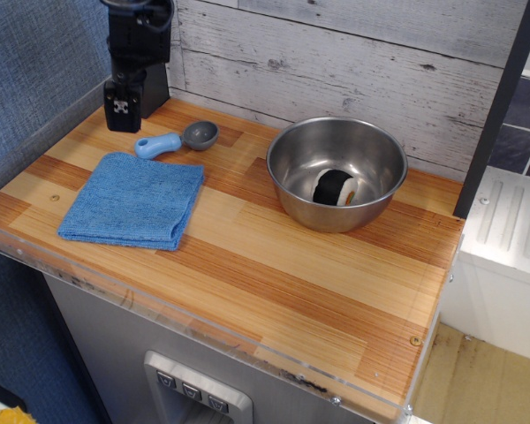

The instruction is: Move the scoop to the bottom right corner below the cloth.

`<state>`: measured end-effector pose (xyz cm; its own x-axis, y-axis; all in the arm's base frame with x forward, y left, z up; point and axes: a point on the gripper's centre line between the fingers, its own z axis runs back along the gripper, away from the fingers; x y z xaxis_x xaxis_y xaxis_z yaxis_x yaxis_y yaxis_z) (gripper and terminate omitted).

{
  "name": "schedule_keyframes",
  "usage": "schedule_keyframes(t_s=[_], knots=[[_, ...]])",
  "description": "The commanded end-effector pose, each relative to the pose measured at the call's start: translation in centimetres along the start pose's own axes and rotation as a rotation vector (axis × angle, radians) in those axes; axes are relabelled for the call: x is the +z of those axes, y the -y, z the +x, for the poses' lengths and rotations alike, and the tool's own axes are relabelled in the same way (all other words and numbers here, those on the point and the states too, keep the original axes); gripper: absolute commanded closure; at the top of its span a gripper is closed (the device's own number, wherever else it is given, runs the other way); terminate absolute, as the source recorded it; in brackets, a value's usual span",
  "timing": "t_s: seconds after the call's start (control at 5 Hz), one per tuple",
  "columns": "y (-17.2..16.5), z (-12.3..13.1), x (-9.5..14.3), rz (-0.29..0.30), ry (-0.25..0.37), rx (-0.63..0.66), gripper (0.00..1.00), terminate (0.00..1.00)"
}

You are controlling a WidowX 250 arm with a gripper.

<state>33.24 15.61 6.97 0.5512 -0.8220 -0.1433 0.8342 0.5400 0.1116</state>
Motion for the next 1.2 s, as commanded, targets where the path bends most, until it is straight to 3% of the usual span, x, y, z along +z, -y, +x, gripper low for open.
schedule_keyframes(t_s=[0.0,0.4,0.8,1.0], knots=[[-2.1,1.5,-0.6,0.026,0.026,0.138,0.0,0.0],[-2.5,3.9,-1.8,-0.004,0.031,0.178,0.0,0.0],[-2.4,3.9,-3.1,-0.021,0.033,0.207,0.0,0.0],[-2.5,3.2,-3.9,-0.024,0.023,0.216,1.0,0.0]])
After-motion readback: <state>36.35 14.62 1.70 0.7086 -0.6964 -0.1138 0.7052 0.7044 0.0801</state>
